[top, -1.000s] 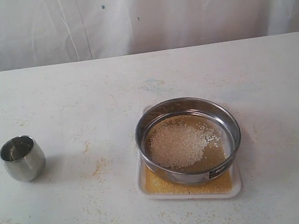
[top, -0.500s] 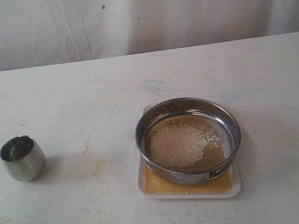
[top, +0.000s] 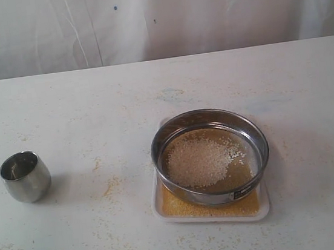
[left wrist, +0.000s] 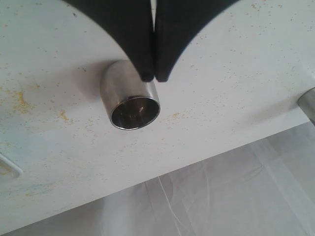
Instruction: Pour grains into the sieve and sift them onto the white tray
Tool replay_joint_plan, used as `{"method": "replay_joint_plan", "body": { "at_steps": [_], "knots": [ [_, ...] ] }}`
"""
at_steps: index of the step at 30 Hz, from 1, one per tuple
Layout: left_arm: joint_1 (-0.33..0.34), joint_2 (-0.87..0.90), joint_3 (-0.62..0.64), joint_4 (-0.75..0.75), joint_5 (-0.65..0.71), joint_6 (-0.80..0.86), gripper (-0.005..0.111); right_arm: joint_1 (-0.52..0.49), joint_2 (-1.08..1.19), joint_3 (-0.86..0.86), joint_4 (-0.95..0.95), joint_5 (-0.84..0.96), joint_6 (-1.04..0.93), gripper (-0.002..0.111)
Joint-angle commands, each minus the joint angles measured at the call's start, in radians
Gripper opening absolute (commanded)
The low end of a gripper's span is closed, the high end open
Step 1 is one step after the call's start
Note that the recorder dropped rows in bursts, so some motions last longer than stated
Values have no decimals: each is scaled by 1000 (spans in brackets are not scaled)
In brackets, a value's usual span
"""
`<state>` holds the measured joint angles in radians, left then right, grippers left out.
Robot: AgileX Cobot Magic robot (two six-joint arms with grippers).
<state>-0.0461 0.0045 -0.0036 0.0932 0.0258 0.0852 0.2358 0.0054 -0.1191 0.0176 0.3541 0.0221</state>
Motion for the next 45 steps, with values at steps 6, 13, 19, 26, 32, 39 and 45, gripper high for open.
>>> {"method": "replay_joint_plan", "body": {
  "at_steps": [6,13,19,26,32,39,45],
  "knots": [
    [3,-4,4,-7,2,0,0,-7,-5,119,-29,-129,12,0],
    [3,-4,4,-7,2,0,0,-7,-5,119,-53,-113,14,0],
    [3,-4,4,-7,2,0,0,-7,-5,119,-53,-114,14,0],
    [3,-4,4,-7,2,0,0,-7,-5,119,-53,-114,14,0],
    [3,-4,4,-7,2,0,0,-7,-5,119,-53,-114,14,0],
    [3,-4,4,-7,2,0,0,-7,-5,119,-53,-114,14,0],
    [3,-4,4,-7,2,0,0,-7,-5,119,-53,-114,14,0]
  ]
}}
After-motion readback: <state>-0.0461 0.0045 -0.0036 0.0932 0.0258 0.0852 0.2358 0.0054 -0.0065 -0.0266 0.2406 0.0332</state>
